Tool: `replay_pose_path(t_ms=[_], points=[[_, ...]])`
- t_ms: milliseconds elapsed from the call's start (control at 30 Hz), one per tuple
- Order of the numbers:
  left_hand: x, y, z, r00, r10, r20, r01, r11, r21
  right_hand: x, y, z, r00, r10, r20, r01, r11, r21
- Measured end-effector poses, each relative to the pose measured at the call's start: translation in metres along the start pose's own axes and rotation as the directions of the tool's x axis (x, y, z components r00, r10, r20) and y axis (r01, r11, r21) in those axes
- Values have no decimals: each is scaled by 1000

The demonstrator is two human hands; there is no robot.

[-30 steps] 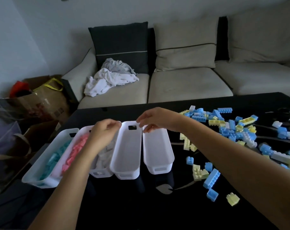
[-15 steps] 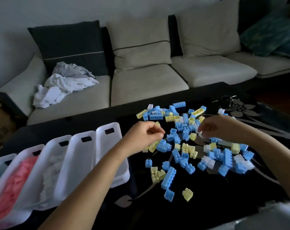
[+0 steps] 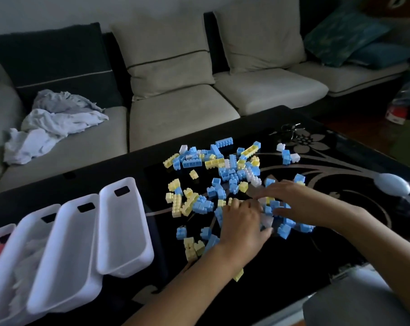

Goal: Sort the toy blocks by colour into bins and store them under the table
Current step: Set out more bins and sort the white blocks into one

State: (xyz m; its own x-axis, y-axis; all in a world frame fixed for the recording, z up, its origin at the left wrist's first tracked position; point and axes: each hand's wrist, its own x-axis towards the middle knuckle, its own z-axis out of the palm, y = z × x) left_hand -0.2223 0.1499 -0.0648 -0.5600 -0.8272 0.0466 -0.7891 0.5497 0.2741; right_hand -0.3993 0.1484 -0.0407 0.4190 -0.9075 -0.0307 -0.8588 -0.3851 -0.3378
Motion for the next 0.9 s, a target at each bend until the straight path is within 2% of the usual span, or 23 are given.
replay_pose_path(t_ms=[100, 167, 267, 367, 467, 500, 600, 733, 800, 900], points=[[2, -3, 0, 999, 9, -33, -9, 1000, -2, 12, 0, 13, 998, -69, 11, 69, 977, -203], [3, -6, 0, 999, 18, -44, -17, 1000, 5, 17, 4, 18, 997, -82, -10, 77, 969, -234], [7, -12, 0, 999, 30, -21, -30, 1000, -9, 18, 10, 21, 992, -87, -89, 73, 986, -152], [11, -14, 1, 998, 60, -24, -60, 998, -9, 20, 8, 13, 978, 37, -206, -40, 999, -9], [14, -14, 2, 996, 78, -43, -80, 996, -44, 28, 15, 3, 912, 137, -387, -119, 990, 70], [16, -15, 1, 995, 87, -53, -91, 992, -90, 33, 17, -1, 898, 166, -408, -142, 986, 89], [19, -16, -6, 994, 22, -107, -64, 912, -406, 49, 12, -12, 901, 230, -367, -199, 973, 120], [26, -24, -25, 964, -258, -61, 151, 725, -672, 74, -4, -12, 924, 304, -231, -312, 950, 5], [27, -33, -28, 947, -322, -9, 213, 646, -733, 83, -11, -7, 914, 373, -157, -390, 916, -96], [22, -43, -25, 939, -342, -12, 235, 668, -706, 88, -20, 0, 897, 422, -130, -441, 877, -190]])
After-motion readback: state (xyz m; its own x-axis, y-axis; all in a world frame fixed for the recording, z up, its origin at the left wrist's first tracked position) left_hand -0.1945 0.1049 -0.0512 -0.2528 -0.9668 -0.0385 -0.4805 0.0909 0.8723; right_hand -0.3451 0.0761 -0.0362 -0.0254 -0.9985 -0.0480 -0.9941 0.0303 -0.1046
